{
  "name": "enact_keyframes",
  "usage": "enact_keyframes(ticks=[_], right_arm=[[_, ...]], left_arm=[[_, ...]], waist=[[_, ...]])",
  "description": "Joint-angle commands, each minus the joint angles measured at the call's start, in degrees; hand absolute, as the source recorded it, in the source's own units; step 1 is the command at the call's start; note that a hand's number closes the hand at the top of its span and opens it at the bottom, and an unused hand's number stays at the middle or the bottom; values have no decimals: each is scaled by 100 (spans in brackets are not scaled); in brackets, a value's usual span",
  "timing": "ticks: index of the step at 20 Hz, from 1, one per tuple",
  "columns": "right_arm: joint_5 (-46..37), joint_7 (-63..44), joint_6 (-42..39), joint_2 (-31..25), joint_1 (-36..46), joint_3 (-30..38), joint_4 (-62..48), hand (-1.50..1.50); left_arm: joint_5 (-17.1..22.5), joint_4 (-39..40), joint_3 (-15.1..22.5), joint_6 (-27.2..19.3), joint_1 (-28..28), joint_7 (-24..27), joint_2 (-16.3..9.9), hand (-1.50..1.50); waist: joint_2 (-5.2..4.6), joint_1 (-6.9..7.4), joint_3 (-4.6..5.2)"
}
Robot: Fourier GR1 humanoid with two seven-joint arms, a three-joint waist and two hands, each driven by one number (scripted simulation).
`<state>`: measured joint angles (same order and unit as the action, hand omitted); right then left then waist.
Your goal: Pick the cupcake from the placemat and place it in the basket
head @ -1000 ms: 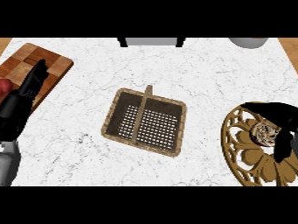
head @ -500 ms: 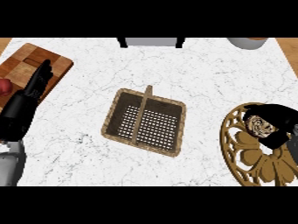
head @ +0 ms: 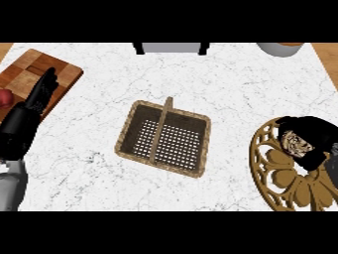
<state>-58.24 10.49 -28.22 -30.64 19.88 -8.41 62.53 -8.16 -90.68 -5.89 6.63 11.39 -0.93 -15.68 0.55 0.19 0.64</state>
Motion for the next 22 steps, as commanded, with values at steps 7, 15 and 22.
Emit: enact_keyframes(ticks=[7,15,22], right_arm=[[219,-1831,421,21,-1314,1178,2392,150],[1003,-2607,710,621,-979,2256,4363,150],[2834,-3422,307,1527,250,2751,5700,150]], left_arm=[[-137,-63,-105,-167,-104,-56,11,0],[10,64,-245,-53,-67,49,-54,0],[69,249,-296,60,56,58,-130,0]], waist=[[9,-277,-54],[14,-241,-54],[15,-179,-47]])
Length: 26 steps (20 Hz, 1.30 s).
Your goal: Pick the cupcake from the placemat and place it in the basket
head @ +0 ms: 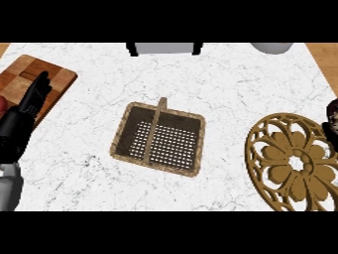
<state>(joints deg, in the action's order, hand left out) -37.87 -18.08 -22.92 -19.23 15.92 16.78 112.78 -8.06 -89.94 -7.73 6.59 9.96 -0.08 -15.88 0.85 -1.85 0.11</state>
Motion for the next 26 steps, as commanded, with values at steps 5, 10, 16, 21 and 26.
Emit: enact_keyframes(ticks=[5,10,16,21,26], right_arm=[[1680,-2009,-944,30,2023,364,1234,150],[2186,-3957,-1051,405,3612,-424,1257,150],[2434,-4929,-871,442,5180,-873,-61,150],[1801,-5351,-289,928,6306,-1525,-1229,150],[1880,-5446,-248,1343,6453,-1649,-1805,150]], left_arm=[[64,-128,42,159,-51,40,-25,0],[-139,300,70,17,151,271,21,0],[-47,342,79,103,250,153,63,0],[-204,-23,293,-10,178,-124,204,0],[-81,141,136,40,254,23,161,0]], waist=[[-26,175,5],[-27,157,15],[-43,182,7],[-33,284,11],[-51,203,1]])
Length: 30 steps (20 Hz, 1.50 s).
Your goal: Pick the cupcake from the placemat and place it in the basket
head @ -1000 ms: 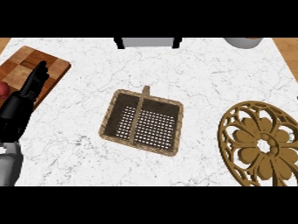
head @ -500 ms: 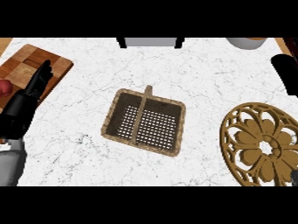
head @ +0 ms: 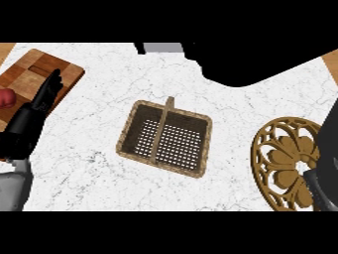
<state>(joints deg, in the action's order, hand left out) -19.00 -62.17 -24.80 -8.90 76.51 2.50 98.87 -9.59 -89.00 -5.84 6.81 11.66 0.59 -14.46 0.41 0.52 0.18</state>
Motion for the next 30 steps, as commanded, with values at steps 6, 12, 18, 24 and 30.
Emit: enact_keyframes(ticks=[6,12,18,24,30], right_arm=[[153,-1310,-230,483,573,-258,-1143,150],[-103,-1314,-808,237,397,-1004,-1480,150],[-18,-998,-1298,105,788,-1380,-2077,150],[612,-1344,-1145,394,394,-1097,-1769,-150],[342,-965,-267,402,260,-759,-1564,-150]], left_arm=[[87,-105,-74,71,-105,-103,-24,0],[40,-71,-161,17,-212,149,-74,0],[-16,113,-87,5,81,-23,-27,0],[17,-156,-65,13,-350,172,61,0],[-23,-131,-99,17,118,-258,-24,0]], waist=[[12,-48,-10],[41,-128,-7],[18,-128,-7],[35,-102,-14],[-11,-77,-17]])
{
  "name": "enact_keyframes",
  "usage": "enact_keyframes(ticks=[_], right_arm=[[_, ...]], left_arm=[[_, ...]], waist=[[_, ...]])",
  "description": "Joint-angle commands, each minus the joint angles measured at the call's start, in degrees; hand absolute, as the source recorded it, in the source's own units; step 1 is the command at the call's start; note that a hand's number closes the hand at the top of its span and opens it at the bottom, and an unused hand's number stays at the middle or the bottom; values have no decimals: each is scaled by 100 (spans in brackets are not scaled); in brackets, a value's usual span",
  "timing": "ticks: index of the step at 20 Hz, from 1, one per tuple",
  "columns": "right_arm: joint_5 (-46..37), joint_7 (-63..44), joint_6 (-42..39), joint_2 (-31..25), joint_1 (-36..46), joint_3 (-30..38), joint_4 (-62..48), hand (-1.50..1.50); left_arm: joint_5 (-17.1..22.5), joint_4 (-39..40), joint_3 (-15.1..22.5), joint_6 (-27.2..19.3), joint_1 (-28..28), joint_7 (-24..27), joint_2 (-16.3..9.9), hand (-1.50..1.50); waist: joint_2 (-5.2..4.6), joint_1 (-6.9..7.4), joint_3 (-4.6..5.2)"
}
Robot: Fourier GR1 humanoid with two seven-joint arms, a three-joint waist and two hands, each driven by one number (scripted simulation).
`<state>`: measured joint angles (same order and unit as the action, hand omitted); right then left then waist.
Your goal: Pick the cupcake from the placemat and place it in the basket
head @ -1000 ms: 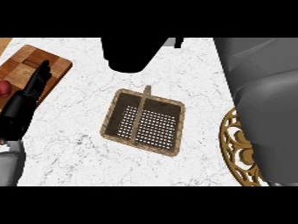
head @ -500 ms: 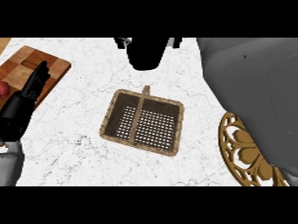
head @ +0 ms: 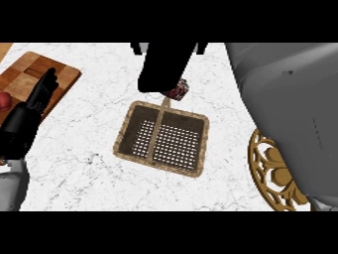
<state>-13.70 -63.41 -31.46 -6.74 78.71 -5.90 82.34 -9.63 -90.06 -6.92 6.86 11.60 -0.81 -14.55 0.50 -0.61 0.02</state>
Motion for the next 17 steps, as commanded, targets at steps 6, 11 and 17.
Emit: enact_keyframes(ticks=[6,11,17], right_arm=[[-918,-600,1815,75,5,1167,432,-150],[-1470,-575,2257,-187,-149,1829,511,-150],[-1439,-208,2121,-874,-907,2783,1124,-150]], left_arm=[[13,28,-23,30,-161,104,6,0],[120,-57,-72,108,-97,56,-25,0],[-34,18,-6,51,-303,268,9,0]], waist=[[-12,23,-1],[-19,37,-2],[-27,-36,-7]])
